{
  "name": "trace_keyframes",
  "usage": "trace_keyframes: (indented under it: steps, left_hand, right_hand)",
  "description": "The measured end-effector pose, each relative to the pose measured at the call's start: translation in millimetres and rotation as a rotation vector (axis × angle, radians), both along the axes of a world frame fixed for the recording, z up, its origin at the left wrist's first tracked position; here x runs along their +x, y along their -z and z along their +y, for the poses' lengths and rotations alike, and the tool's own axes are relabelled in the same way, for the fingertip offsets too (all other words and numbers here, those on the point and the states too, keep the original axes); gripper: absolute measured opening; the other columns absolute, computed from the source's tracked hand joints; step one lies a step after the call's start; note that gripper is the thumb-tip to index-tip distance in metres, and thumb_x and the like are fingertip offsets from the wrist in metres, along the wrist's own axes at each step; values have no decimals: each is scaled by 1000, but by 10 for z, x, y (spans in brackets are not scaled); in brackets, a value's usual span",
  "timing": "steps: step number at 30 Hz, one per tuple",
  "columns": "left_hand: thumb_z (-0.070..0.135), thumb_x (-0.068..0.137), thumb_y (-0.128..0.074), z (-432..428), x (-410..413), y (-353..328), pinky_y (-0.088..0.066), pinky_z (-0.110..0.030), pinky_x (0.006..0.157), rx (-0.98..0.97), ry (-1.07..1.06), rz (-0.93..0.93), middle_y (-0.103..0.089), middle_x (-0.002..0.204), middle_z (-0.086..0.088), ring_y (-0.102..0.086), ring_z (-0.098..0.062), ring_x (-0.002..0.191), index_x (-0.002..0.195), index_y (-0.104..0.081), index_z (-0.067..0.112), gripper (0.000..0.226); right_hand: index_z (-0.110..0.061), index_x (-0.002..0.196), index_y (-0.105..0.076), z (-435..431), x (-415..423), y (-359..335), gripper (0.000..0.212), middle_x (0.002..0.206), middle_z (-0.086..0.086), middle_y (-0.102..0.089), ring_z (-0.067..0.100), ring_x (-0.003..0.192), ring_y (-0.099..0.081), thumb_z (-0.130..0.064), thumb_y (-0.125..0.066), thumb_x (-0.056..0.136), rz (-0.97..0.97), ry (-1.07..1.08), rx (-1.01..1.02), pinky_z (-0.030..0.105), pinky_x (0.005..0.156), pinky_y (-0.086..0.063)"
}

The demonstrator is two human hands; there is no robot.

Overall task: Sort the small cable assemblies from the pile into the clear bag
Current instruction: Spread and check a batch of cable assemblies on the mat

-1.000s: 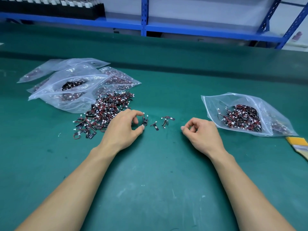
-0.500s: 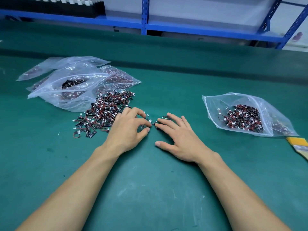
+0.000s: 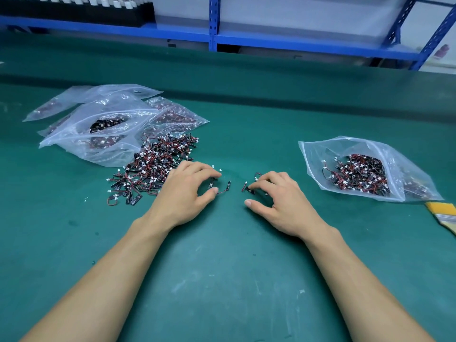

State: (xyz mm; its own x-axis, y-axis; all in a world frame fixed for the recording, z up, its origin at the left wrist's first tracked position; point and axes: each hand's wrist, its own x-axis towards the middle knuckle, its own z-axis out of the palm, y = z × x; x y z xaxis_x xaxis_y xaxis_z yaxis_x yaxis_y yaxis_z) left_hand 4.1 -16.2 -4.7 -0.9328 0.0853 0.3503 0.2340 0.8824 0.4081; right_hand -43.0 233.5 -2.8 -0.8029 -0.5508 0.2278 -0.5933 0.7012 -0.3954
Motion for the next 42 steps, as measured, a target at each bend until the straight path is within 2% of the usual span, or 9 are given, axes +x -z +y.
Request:
trace_keyframes:
  steps: [4,11,17,21,25,31,34,37,42]
  left_hand:
    - [38,93,-61,-60,-1,14,-32,-38,100,-60,-57,-62,-58,124,18,-40,-12,121,121,-67,34,28]
    - [38,91,-64,-158,-1,-23,-35,-42,100,-95,-186,-29,-59,122,13,-41,-18,120,117,-71,25,29]
    - [31,89,-70,-55,32,-70,-42,-45,97,-48,-36,51,-62,117,13,-48,-19,112,113,-72,25,25]
    - [36,89,-69,40,44,-44,-39,-39,99,-75,109,-7,-62,114,17,-48,-15,112,108,-73,31,20]
    - [42,90,-66,66,39,-13,-32,-32,100,-85,121,-37,-60,117,19,-44,-12,114,114,-70,33,26]
    - [40,91,-66,102,38,-25,-37,-38,103,-112,77,20,-57,125,12,-45,-17,117,122,-67,27,34]
    - [41,93,-61,269,54,-40,-34,-36,102,-137,153,32,-56,129,12,-44,-16,119,128,-63,28,38]
    - [50,97,-51,438,40,-23,-25,-32,107,-204,238,-10,-53,133,16,-40,-13,124,134,-58,30,43]
    - [58,96,-47,397,26,3,-21,-31,113,-214,225,-17,-54,131,18,-40,-12,125,135,-59,30,50]
  right_hand:
    - [-29,120,-66,10,9,-31,33,112,-15,-57,8,104,-43,-44,-69,90,-7,5,-79,36,101,-38]
    - [-24,122,-63,48,8,-57,34,108,-13,-61,13,105,-53,-31,-71,89,-17,33,-141,36,97,-44]
    - [-25,114,-66,77,-14,-66,30,100,-15,-60,13,102,-50,-19,-71,85,29,112,-152,35,92,-45]
    - [-27,109,-68,99,-44,-51,29,93,-15,-59,11,96,-48,-20,-74,81,20,164,-127,32,90,-44]
    - [-29,102,-68,103,-60,-26,24,86,-16,-59,13,92,-48,-29,-77,80,-1,197,-121,33,88,-44]
    - [-32,97,-70,93,-102,14,23,84,-13,-58,16,90,-47,-46,-77,81,3,268,-92,28,81,-35]
    - [-32,94,-72,96,-113,17,20,82,-12,-58,17,89,-47,-47,-76,81,14,261,-81,29,81,-35]
    - [-32,95,-73,97,-113,15,20,80,-12,-58,17,89,-48,-46,-77,81,27,252,-83,29,81,-37]
    - [-31,94,-73,127,-130,15,20,79,-13,-58,15,88,-49,-45,-77,81,14,259,-90,27,77,-36]
